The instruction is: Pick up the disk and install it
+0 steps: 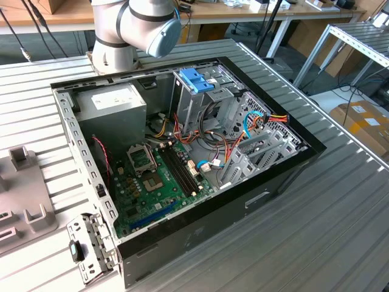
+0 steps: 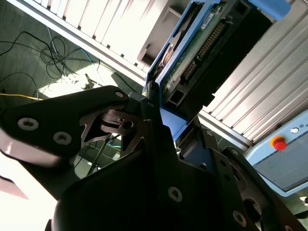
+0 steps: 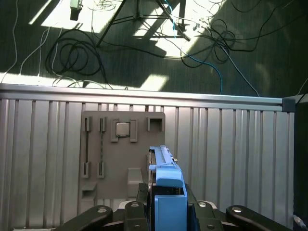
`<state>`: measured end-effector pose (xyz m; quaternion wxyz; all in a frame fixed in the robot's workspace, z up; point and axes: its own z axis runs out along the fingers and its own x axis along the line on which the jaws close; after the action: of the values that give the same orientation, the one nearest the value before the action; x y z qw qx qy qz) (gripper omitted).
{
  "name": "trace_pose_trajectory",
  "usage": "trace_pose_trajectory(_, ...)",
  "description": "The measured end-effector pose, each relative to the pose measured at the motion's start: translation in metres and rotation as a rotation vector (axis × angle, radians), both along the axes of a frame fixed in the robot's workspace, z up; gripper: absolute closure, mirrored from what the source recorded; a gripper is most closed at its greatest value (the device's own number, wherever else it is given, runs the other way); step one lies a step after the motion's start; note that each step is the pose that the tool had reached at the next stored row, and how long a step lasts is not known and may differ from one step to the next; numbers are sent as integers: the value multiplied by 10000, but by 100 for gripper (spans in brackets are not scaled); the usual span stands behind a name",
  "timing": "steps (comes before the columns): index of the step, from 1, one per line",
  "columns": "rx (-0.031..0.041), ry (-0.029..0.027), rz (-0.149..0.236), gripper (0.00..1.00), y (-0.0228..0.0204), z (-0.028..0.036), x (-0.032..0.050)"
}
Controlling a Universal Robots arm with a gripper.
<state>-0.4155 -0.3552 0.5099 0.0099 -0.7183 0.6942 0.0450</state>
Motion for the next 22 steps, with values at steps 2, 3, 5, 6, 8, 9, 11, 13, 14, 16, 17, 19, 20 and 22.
trace_pose_trajectory(2,0,0,0,63,0,0,9)
trace_pose_trajectory(3,0,1,0,63,0,0,14)
trace_pose_trajectory(5,0,0,0,63,-1,0,25)
trace_pose_trajectory(6,0,1,0,63,0,0,28)
trace_pose_trajectory(8,0,0,0,63,-1,0,34)
trace_pose_trajectory(9,0,0,0,63,-1,0,37)
trace_pose_trajectory(11,-1,1,0,63,-1,0,44)
trace_pose_trajectory(13,0,1,0,63,-1,0,52)
trace_pose_trajectory(14,0,1,0,63,-1,0,55)
trace_pose_trajectory(16,0,1,0,63,-1,0,61)
trace_pose_trajectory(17,0,0,0,63,-1,0,65)
trace_pose_trajectory(19,0,0,0,63,-2,0,72)
trace_pose_trajectory(20,0,1,0,63,-2,0,76)
trace_pose_trajectory(22,0,1,1,63,-2,0,84)
